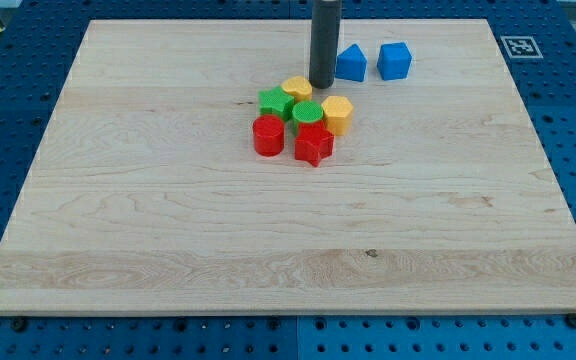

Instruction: Slightly push the heart on top of green circle

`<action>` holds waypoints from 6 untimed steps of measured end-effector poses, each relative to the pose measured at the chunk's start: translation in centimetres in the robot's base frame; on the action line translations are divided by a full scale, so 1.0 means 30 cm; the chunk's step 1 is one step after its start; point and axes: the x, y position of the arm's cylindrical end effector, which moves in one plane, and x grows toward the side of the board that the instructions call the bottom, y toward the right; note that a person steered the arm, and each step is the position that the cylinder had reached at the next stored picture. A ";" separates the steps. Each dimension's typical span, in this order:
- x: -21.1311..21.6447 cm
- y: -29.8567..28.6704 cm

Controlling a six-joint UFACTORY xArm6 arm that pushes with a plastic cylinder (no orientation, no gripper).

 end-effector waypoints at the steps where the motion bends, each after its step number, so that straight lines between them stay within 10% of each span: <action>1: -0.050 -0.031; 6: 0.110 -0.071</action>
